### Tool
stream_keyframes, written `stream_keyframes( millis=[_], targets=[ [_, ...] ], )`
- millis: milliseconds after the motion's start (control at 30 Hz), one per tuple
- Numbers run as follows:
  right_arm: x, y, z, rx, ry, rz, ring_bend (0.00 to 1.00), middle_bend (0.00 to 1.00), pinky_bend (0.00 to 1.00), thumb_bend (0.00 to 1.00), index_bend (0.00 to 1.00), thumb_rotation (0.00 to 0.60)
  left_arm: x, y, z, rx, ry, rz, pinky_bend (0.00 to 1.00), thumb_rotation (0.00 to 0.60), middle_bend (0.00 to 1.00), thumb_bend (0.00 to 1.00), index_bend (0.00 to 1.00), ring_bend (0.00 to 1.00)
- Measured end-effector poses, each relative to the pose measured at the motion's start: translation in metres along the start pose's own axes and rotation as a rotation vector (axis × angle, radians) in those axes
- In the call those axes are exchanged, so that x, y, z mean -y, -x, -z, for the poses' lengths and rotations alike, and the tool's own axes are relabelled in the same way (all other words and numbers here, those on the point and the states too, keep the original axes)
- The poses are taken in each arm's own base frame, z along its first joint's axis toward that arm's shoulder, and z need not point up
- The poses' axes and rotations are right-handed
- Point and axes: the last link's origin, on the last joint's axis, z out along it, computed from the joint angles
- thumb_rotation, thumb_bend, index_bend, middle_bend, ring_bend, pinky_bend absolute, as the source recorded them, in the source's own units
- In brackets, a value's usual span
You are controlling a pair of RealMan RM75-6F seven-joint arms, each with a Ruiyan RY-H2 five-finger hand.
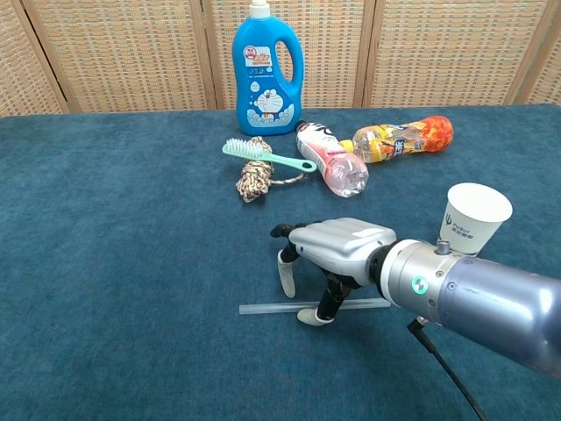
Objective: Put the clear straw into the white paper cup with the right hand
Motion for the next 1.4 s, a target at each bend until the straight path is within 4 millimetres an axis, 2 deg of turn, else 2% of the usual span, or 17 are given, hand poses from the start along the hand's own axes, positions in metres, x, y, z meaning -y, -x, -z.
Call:
stream_keyframes(
  millis=[467, 767, 867, 1067, 1200, 1300, 1400],
  targets=[
    [0.002, 0.007, 0.000, 0.013, -0.019, 0.015, 0.00, 0.00, 0.00, 0.44, 0.61, 0.600, 0.000, 0.001, -0.001, 0.001, -0.003, -0.003, 0.00, 0.600, 0.00, 0.13, 0.00, 0.00],
    [0.008, -0.006, 0.006, -0.016, -0.057, -0.045, 0.00, 0.00, 0.00, 0.44, 0.62, 0.600, 0.000, 0.002, -0.002, 0.005, -0.005, -0.005, 0.00, 0.600, 0.00, 0.13, 0.00, 0.00],
    [0.015, -0.021, 0.011, -0.045, -0.088, -0.098, 0.00, 0.00, 0.00, 0.44, 0.62, 0.600, 0.000, 0.002, -0.002, 0.009, -0.004, -0.005, 0.00, 0.600, 0.00, 0.13, 0.00, 0.00],
    [0.018, -0.076, 0.028, -0.147, -0.145, -0.243, 0.00, 0.00, 0.00, 0.44, 0.63, 0.600, -0.001, 0.002, -0.002, 0.007, -0.002, -0.005, 0.00, 0.600, 0.00, 0.13, 0.00, 0.00],
    [0.000, -0.118, 0.039, -0.231, -0.129, -0.378, 0.00, 0.00, 0.00, 0.44, 0.63, 0.600, -0.002, 0.002, -0.001, 0.009, 0.002, -0.003, 0.00, 0.600, 0.00, 0.13, 0.00, 0.00],
    [-0.020, -0.141, 0.047, -0.276, -0.100, -0.494, 0.00, 0.00, 0.00, 0.44, 0.63, 0.600, -0.003, 0.002, -0.001, 0.009, 0.006, -0.003, 0.00, 0.600, 0.00, 0.13, 0.00, 0.00],
    [-0.038, -0.154, 0.054, -0.304, -0.070, -0.628, 0.00, 0.00, 0.00, 0.44, 0.63, 0.600, -0.003, 0.002, 0.000, 0.009, 0.009, -0.004, 0.00, 0.600, 0.00, 0.13, 0.00, 0.00]
  ],
)
